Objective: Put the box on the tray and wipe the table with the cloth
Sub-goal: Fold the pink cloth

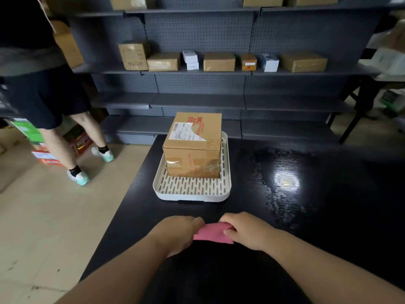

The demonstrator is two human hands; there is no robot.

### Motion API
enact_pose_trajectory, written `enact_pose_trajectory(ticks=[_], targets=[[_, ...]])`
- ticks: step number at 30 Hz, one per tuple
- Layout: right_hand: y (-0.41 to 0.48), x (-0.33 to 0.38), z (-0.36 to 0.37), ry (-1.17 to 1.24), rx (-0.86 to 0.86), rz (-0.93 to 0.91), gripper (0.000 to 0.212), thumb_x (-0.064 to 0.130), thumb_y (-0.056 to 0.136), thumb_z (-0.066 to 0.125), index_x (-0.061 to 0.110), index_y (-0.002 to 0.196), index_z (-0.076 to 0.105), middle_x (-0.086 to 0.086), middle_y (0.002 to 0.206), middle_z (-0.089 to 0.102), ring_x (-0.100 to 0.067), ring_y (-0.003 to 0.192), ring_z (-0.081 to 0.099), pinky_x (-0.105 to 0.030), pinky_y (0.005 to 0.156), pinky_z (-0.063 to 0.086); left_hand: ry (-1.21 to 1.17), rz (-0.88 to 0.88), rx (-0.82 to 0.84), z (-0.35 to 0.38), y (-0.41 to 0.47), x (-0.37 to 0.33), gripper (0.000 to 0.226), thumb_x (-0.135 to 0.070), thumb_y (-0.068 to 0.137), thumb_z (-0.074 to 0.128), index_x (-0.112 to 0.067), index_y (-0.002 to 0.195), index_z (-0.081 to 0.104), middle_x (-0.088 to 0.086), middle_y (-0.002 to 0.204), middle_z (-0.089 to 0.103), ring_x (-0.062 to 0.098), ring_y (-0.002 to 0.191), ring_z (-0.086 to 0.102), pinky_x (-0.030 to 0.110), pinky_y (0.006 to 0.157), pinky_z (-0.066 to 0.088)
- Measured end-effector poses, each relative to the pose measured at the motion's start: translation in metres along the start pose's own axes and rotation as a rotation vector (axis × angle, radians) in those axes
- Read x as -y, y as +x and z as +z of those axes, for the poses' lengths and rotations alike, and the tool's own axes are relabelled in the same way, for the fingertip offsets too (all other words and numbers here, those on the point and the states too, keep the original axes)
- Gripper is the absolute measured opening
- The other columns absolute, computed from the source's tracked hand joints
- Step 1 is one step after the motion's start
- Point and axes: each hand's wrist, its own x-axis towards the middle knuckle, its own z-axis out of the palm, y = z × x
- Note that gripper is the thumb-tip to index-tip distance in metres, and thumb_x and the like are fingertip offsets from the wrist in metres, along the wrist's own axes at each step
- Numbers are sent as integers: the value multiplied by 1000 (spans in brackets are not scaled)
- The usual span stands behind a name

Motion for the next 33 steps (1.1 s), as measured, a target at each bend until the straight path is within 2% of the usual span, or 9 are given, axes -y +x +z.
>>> enact_pose_trajectory(ticks=[5,12,14,17,19,23,27,29,33], targets=[[21,6,-48,-47,-146,-74,7,23,94,50,23,92,57,6,90,54,-15,85,57,-28,76,46,-8,-53,-203,-37,15,16,31,-18,92,42,-25,122,48,1,120,59,20,105,56,33,85,44],[62,16,-70,-135,-382,-77,26,24,96,47,20,120,58,4,120,56,-18,104,59,-30,86,48,113,-62,-371,-56,43,61,42,-11,89,51,-23,129,42,0,118,58,21,104,54,33,75,46],[75,17,-64,-153,-412,-66,29,24,97,46,20,123,56,3,125,56,-18,108,58,-30,89,48,157,-15,-387,-53,51,75,43,-10,81,62,-22,121,49,0,111,62,21,96,58,32,68,48],[91,14,-52,-162,-433,-67,31,21,95,48,18,126,56,1,129,56,-20,115,55,-32,92,47,257,58,-352,-46,58,89,53,-18,49,86,-25,96,63,-8,84,67,11,69,63,21,48,46],[101,13,-43,-197,-416,-47,37,17,92,54,18,128,54,0,132,55,-22,119,53,-35,93,48,271,113,-341,-43,64,98,58,-26,35,90,-28,87,66,-12,76,67,6,61,62,17,43,43],[114,9,-27,-226,-363,-18,40,20,94,53,19,134,51,-2,139,52,-27,124,49,-40,96,47,241,164,-274,-30,73,115,54,-29,47,87,-27,97,66,-9,90,68,10,78,66,20,54,50],[121,-2,-20,-156,-183,19,41,32,98,42,28,139,44,6,149,39,-18,136,34,-31,111,30,21,193,-131,-25,78,127,41,-25,94,48,-24,135,45,-2,137,49,20,122,46,32,94,40],[120,-5,-25,-94,-120,38,42,36,99,39,27,141,41,11,152,33,-10,140,25,-26,115,18,-50,221,-88,-26,79,134,40,-29,97,42,-25,137,43,-5,144,42,16,129,39,27,103,32],[124,-4,-36,-81,-86,55,41,32,98,44,28,139,44,11,151,36,-8,139,27,-26,115,20,-52,257,-44,-28,86,143,39,-30,97,43,-25,136,46,-5,145,41,14,132,36,25,107,29]])
